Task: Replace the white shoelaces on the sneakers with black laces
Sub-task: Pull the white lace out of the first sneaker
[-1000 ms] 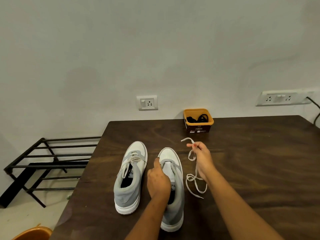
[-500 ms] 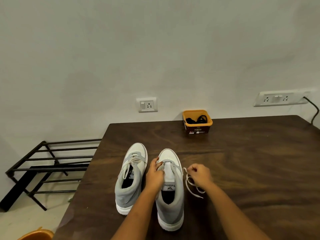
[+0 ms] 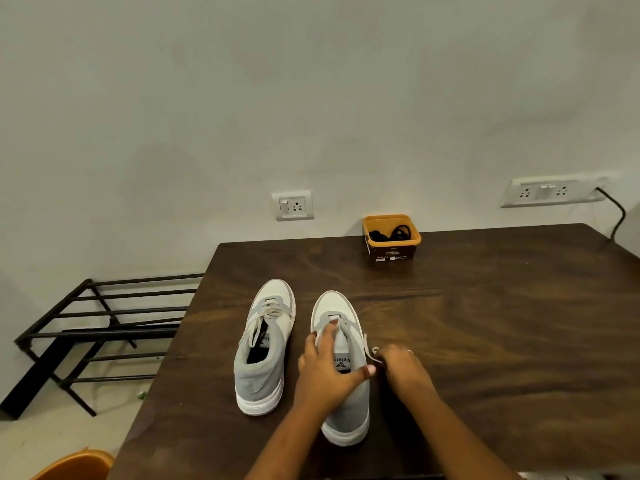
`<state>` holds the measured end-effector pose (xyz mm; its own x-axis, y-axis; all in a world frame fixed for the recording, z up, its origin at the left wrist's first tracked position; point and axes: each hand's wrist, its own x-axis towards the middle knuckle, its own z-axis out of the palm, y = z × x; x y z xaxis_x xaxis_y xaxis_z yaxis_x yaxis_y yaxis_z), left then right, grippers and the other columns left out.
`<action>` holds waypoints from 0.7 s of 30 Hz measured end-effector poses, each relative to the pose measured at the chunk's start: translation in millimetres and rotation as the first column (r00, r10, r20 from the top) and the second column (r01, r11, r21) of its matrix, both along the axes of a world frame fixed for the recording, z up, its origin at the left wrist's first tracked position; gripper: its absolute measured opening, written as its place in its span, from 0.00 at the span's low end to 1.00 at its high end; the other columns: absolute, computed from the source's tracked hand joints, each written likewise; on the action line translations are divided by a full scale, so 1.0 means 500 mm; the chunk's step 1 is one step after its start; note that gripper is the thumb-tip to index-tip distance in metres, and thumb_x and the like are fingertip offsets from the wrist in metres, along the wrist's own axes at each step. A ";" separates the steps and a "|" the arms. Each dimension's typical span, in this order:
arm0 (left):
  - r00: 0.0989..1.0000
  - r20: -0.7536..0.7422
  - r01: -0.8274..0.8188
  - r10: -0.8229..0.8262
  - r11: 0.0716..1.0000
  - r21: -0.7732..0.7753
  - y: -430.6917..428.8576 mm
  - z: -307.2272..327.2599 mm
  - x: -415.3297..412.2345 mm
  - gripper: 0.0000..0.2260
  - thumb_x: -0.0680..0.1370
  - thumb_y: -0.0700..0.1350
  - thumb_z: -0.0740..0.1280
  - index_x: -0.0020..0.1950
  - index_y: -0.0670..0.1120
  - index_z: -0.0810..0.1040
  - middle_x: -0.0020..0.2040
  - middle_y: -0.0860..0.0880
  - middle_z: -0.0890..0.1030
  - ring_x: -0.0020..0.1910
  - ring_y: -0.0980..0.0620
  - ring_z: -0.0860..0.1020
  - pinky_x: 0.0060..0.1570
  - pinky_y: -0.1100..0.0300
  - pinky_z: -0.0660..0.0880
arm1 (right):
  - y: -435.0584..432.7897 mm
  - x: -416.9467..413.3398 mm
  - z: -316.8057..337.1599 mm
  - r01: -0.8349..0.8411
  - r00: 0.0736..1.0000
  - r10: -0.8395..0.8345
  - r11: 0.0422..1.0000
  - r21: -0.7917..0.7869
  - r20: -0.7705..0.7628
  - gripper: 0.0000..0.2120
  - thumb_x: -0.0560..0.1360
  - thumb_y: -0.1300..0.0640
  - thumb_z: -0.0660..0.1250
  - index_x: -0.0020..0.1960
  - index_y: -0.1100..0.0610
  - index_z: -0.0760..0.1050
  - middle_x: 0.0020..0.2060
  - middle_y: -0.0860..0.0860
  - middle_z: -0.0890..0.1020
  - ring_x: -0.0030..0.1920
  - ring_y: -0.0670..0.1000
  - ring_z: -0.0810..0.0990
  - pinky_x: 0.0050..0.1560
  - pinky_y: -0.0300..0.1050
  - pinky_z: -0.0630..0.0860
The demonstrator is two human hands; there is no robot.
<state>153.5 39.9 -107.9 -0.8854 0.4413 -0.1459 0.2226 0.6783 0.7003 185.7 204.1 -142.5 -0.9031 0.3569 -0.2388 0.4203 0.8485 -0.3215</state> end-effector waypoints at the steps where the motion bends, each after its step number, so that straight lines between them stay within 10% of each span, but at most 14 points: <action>1: 0.999 0.027 0.021 -0.020 0.998 -0.057 -0.001 0.004 0.008 0.45 0.65 0.68 0.70 0.74 0.64 0.49 0.77 0.47 0.48 0.74 0.41 0.54 0.69 0.49 0.60 | 0.003 -0.003 0.006 0.027 0.999 -0.028 1.000 0.009 0.028 0.10 0.78 0.57 0.58 0.51 0.53 0.78 0.54 0.56 0.81 0.55 0.56 0.80 0.51 0.44 0.73; 12: 0.997 -0.035 -0.077 0.072 0.981 -0.177 0.024 0.015 0.014 0.26 0.73 0.50 0.65 0.71 0.53 0.63 0.77 0.45 0.46 0.70 0.39 0.62 0.66 0.52 0.66 | 0.046 -0.027 0.048 0.286 0.851 -0.429 0.861 -0.420 -0.301 0.11 0.76 0.66 0.64 0.55 0.60 0.82 0.52 0.55 0.83 0.53 0.53 0.81 0.53 0.37 0.72; 21: 0.991 -0.073 -0.126 0.114 0.975 -0.184 0.039 0.009 -0.029 0.24 0.74 0.47 0.66 0.69 0.50 0.65 0.76 0.43 0.49 0.71 0.38 0.59 0.68 0.52 0.62 | 0.067 -0.008 0.002 0.181 0.925 -0.280 0.920 -0.349 -0.258 0.23 0.71 0.64 0.72 0.65 0.57 0.75 0.64 0.52 0.77 0.64 0.52 0.74 0.66 0.40 0.66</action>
